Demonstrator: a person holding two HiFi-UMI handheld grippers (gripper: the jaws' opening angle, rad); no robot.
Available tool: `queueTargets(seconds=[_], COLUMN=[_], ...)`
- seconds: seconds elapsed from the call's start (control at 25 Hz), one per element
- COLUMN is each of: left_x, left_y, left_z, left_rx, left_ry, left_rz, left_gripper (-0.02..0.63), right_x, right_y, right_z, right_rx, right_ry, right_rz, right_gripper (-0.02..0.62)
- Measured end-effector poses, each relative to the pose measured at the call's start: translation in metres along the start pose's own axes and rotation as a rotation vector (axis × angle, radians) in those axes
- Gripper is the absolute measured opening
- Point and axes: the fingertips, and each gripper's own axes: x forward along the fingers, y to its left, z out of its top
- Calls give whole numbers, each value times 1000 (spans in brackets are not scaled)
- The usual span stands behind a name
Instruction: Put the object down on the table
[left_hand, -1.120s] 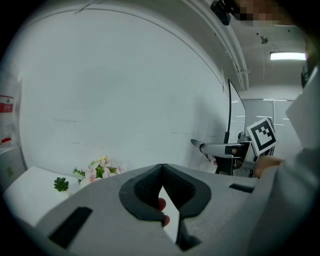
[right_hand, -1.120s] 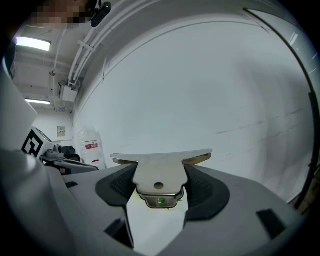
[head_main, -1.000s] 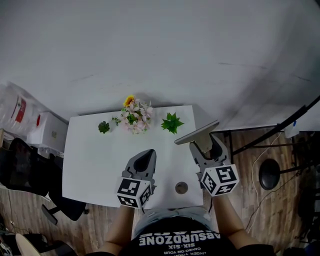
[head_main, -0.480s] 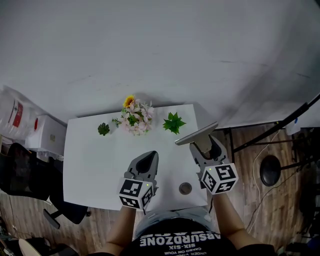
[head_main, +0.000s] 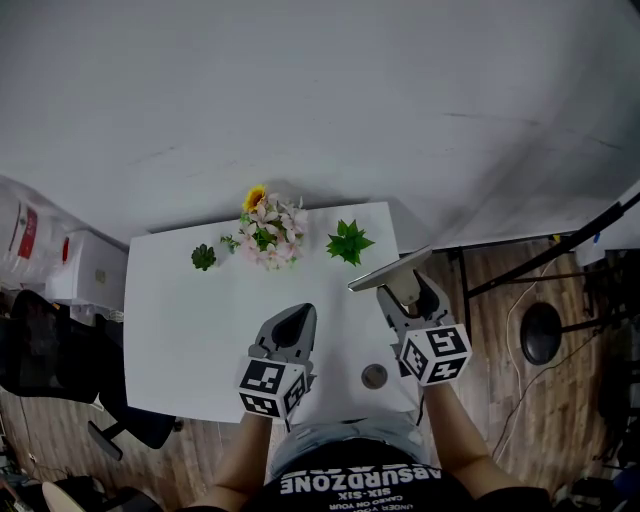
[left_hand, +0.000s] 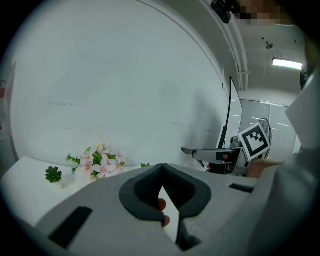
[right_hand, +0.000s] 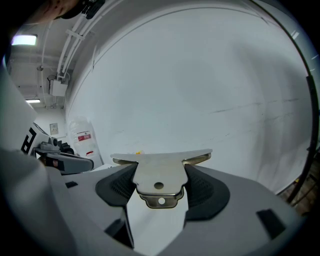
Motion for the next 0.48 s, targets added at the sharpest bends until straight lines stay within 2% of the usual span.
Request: queueTargets(seconds=[0.48], left_x=[10], left_y=[9], left_z=[-10], left_rx=[-14], left_ry=[27], left_rz=[7], left_gripper=[5], right_x=[21], right_y=[-8], right_z=[-25], right_rx=[8], right_ry=[65], right_rz=[-3], right_gripper=[285])
